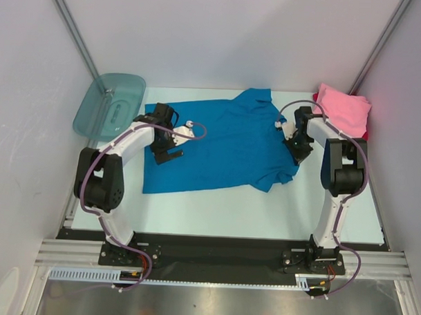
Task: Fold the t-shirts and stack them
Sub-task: Move the tshirt to the center of the board
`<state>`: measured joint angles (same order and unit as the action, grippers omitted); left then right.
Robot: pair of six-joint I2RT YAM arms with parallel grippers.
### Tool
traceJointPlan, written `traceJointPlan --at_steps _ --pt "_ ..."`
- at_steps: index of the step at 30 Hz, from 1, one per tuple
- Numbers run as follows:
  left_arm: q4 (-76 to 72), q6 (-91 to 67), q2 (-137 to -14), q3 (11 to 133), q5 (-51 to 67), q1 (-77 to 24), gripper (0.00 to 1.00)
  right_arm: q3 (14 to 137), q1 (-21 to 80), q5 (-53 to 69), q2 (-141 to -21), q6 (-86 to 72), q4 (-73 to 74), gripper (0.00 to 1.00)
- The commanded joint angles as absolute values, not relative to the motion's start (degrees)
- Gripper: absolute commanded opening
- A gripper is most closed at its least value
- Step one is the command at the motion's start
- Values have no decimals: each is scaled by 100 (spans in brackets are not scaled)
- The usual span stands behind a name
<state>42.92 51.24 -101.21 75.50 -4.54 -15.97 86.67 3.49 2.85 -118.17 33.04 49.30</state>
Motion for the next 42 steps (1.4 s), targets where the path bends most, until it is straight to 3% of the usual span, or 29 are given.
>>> traceJointPlan --at_steps 1,16,21,28,30,33,36,39,40,42 --pt "4446 5344 -9774 7471 -326 -1635 100 8201 97 -255 -11708 3577 5616 0" --pt "5369 6249 -9536 7057 290 -1635 100 7875 -316 -835 -11162 4244 6108 0" --pt "5300 6153 -9571 7452 307 -1591 100 8524 -281 -581 -11109 4149 6179 1" --pt "5247 6003 -9352 8593 571 -1538 100 10053 165 -176 -11004 4157 6477 54" --pt "4924 5898 -9246 8788 615 -1521 100 10536 280 -141 -11021 4166 6434 56" --pt "4222 5582 -9228 9043 589 -1503 100 11047 351 -62 -11144 3878 6057 49" --pt "3824 5230 -9613 9254 466 -1503 100 11328 422 -114 -11460 3526 5442 0" --pt "4076 4879 -10533 9772 229 -1503 19 11652 492 -62 -11977 3016 4967 0" --pt "4243 4791 -10773 10217 237 -1494 0 11793 536 -62 -12145 2728 4905 0" --pt "4708 4343 -11526 10990 255 -1494 0 12328 589 123 -12688 2489 4930 0"
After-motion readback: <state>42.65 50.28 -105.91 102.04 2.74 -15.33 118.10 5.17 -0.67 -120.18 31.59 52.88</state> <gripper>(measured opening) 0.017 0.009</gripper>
